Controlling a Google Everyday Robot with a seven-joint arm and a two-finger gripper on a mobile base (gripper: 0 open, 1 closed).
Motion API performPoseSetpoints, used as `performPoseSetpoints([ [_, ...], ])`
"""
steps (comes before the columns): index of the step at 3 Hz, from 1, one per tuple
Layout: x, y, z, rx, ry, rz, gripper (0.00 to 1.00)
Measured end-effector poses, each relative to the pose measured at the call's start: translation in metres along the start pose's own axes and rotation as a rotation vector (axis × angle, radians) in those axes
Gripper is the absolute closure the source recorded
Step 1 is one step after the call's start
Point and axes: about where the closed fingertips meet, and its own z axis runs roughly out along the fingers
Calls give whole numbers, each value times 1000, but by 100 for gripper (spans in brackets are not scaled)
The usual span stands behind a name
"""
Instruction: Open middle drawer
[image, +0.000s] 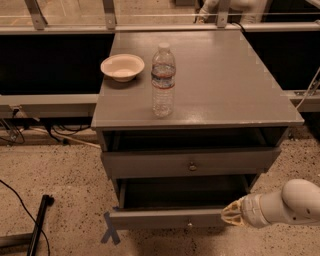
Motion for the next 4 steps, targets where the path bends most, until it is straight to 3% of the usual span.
performPoseSetpoints([
  [1,-8,-14,7,5,26,-26,100],
  [2,0,-38,29,9,54,-36,100],
  [4,25,-70,83,-25,76,-2,100],
])
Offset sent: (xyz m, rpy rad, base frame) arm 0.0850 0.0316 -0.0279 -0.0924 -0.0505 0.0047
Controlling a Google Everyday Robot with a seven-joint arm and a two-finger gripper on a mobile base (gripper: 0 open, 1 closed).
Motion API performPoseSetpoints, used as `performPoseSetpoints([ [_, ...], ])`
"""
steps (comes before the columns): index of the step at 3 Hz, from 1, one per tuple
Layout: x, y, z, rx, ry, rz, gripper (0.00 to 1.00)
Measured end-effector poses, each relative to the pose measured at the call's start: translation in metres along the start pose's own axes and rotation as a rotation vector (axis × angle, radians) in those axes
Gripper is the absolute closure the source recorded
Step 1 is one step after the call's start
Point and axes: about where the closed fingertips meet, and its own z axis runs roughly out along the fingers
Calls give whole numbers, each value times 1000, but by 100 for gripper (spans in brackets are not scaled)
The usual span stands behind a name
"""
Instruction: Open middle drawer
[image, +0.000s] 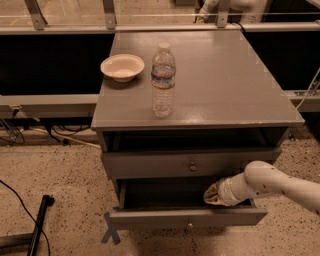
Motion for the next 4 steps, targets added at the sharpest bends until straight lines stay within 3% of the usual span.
performPoseSetpoints([
  [2,17,13,25,-56,15,28,100],
  [4,21,83,11,-206,-11,35,100],
])
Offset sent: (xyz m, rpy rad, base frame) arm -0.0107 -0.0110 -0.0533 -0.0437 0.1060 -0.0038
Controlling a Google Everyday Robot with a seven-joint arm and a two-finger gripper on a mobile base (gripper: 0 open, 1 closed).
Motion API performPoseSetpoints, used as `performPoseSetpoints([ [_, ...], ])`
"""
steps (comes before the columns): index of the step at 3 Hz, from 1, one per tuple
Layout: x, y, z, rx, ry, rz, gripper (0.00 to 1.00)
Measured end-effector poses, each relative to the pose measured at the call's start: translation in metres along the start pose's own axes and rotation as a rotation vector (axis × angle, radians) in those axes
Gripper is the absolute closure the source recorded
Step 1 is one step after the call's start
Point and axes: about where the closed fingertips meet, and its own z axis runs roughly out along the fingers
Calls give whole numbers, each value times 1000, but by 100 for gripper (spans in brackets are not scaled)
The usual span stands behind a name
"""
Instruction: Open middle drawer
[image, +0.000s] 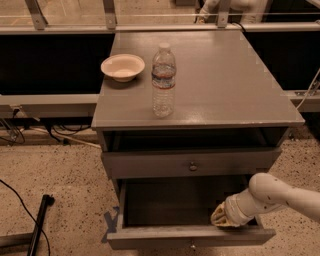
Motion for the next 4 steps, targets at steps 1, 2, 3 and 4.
performPoseSetpoints([
  [1,-8,26,-24,-15,-15,-11,100],
  [2,-16,29,-36,9,-24,-10,100],
  [3,-20,12,-32,54,-29,-7,100],
  [4,-19,-8,-12,80,-39,-5,100],
])
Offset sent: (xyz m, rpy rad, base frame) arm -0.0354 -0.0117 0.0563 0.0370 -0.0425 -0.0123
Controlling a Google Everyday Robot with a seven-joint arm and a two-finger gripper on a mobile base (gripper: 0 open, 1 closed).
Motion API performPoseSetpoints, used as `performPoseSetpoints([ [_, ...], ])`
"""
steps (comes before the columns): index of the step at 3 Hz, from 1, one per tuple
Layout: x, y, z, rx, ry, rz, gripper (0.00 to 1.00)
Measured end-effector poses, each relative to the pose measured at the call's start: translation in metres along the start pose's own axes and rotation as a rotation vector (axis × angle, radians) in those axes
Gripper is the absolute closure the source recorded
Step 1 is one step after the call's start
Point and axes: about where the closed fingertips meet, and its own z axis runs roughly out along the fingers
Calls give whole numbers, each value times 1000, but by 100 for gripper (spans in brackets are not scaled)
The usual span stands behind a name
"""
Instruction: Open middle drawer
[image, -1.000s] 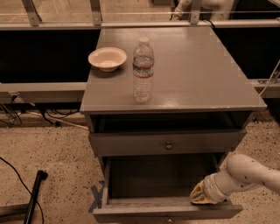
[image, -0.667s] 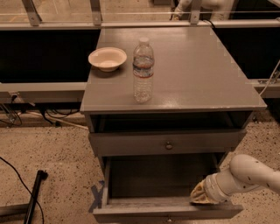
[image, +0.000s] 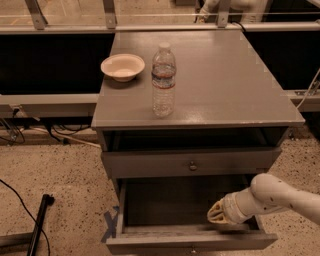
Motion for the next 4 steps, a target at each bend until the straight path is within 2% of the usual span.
performPoseSetpoints([
  [1,3,-3,28,-22,3,-5,100],
  [2,10,9,46,-83,-20,2,100],
  [3,12,33,42,-169,-52,4,100],
  [4,11,63,23,-267,-60,-12,100],
])
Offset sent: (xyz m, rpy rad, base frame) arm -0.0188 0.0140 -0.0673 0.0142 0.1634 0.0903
